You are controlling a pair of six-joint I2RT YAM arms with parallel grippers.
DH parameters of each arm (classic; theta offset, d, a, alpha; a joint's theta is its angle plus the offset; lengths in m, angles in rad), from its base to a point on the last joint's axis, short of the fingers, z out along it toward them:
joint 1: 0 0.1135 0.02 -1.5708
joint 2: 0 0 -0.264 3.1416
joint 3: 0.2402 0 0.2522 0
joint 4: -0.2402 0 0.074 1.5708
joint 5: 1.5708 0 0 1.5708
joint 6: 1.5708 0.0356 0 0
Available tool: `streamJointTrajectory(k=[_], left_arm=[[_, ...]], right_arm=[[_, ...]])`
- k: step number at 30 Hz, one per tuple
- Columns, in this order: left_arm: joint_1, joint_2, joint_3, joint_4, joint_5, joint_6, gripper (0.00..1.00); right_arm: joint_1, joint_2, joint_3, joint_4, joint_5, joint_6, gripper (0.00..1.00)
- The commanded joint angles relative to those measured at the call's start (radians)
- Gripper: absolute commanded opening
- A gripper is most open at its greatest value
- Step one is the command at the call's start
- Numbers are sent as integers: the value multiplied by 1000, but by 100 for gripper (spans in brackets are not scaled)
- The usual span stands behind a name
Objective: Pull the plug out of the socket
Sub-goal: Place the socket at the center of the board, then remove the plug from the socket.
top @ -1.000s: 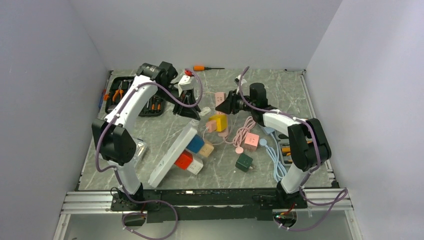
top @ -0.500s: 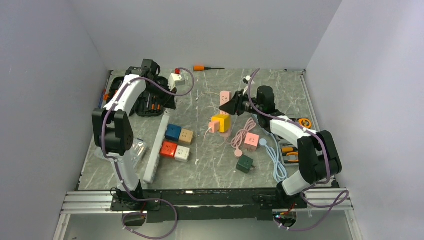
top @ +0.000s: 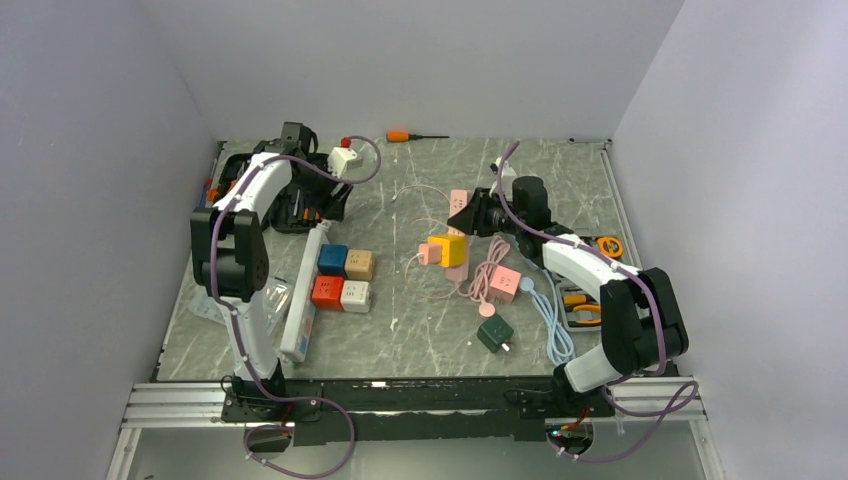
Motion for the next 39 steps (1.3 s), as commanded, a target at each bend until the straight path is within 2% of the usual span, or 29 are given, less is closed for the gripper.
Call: streamJointTrajectory(k=[1,2,3,9,14,17,20,25,28,36,39], left_arm=[[-3,-16,41,-12,57,-35,79],[-3,-21,53,-28,69,-37,94],[-3,-30,65,-43,86,-42,99],[-14,-162,102,-56,315,-155,99],[-129,-235,120,-110,491,-206,99],[-236,-277,42,-42,501,-235,99],[-300,-301,-68,104,497,-335,99],[-347,-299,-173,319,519,-517,99],[-382,-314,-232,429,507,-573,99],[-413,-229,-224,518,521,-738,99],[-429,-221,-235,528,533,-757,99]], right_arm=[[10,-41,56,-30,68,-22,0],[13,-40,65,-45,83,-27,0],[18,-38,75,-64,101,-32,0],[50,-39,103,-106,160,-48,0],[90,-45,132,-114,200,-59,0],[113,-54,153,-120,229,-52,0],[145,-70,174,-135,272,-57,0],[179,-110,192,-158,344,-72,0],[184,-135,194,-157,357,-71,0],[199,-161,200,-144,365,-76,0],[208,-160,200,-142,379,-74,0]])
